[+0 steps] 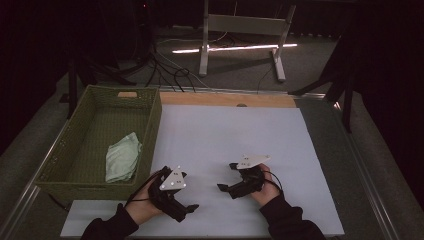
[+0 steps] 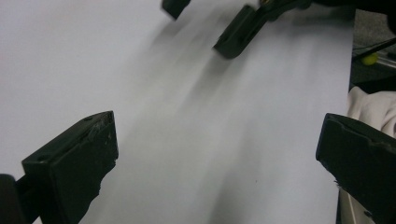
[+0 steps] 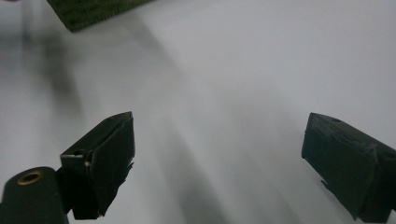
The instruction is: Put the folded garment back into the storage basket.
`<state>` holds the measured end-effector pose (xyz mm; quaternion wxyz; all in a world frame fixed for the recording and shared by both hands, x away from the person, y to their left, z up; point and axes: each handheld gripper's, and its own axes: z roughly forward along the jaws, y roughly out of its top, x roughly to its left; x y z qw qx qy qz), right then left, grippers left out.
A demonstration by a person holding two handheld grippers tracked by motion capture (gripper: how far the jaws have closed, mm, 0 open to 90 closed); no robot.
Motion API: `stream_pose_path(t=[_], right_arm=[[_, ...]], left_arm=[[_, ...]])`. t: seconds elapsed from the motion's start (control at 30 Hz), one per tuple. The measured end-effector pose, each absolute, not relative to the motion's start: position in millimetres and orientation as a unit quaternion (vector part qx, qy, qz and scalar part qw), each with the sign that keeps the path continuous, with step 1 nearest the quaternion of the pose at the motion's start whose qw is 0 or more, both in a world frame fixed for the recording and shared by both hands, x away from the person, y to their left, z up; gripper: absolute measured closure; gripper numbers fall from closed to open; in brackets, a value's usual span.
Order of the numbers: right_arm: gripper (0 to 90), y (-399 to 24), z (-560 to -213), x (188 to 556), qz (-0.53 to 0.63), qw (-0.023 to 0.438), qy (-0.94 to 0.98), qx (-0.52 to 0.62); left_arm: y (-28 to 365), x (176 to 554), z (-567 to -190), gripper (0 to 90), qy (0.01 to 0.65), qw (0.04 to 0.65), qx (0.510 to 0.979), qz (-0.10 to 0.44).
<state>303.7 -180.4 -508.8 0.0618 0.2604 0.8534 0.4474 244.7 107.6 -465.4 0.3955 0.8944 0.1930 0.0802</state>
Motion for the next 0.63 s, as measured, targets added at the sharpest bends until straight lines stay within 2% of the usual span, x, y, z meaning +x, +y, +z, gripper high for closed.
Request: stream_pose_path(t=[0.4,0.63], right_arm=[[9.5,-234,-520,280,0.430,0.074,0.851,0.292],[9.5,-244,-521,275,0.429,0.080,0.847,0.303]], left_arm=[[120,241,-487,0.5,0.204,0.389,0.895,0.077],[120,240,-488,0.5,0.207,0.394,0.893,0.076]])
